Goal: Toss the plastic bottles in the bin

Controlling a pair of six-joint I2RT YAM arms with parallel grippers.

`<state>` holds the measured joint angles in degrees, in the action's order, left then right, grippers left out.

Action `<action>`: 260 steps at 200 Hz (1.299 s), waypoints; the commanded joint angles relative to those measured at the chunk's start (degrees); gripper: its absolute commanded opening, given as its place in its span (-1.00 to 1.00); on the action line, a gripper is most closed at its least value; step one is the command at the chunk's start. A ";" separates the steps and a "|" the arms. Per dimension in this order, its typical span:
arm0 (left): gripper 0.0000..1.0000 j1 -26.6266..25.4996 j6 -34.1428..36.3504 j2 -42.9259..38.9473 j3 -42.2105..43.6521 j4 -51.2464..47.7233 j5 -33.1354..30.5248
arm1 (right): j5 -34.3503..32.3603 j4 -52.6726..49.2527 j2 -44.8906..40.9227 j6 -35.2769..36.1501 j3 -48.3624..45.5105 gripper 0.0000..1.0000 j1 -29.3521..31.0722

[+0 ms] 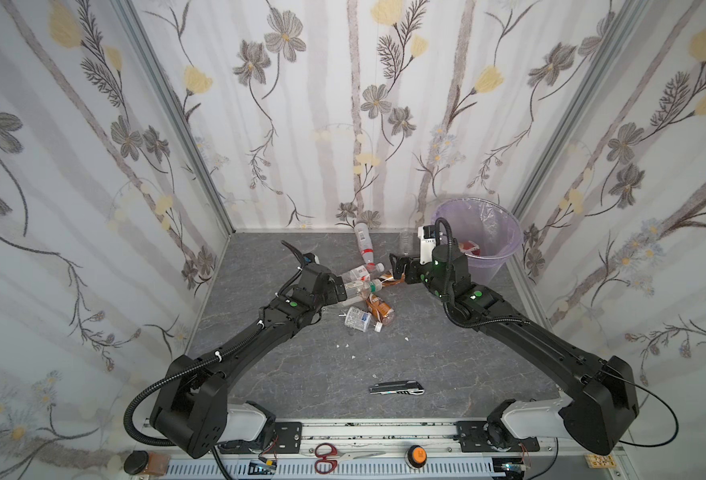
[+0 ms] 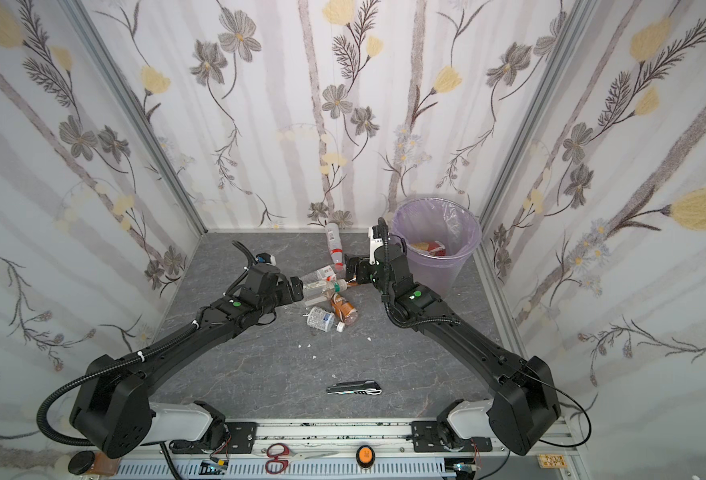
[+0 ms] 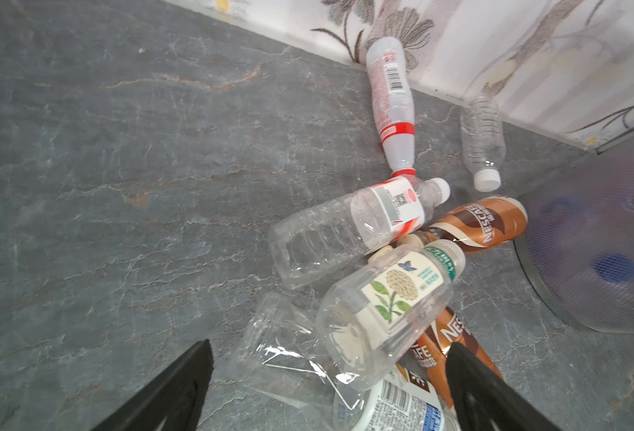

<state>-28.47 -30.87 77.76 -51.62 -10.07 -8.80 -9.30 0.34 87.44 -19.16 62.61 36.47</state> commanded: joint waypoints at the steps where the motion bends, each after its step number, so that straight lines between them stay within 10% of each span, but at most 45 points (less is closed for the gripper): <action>1: 1.00 1.44 -3.85 0.69 1.22 -0.66 3.68 | 3.15 0.75 1.73 -1.67 -1.93 0.99 1.49; 147: 1.00 15.49 -16.08 1.86 11.15 7.02 22.77 | 7.66 7.13 17.73 -6.55 -6.65 0.99 14.10; 260: 1.00 18.21 -19.99 -0.05 14.98 10.15 25.30 | 9.44 8.01 23.55 -7.99 -4.59 0.99 16.81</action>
<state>-10.48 -49.56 78.35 -36.99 -1.87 16.14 -0.40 5.85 109.78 -26.52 56.55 52.86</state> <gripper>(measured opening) 0.997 0.995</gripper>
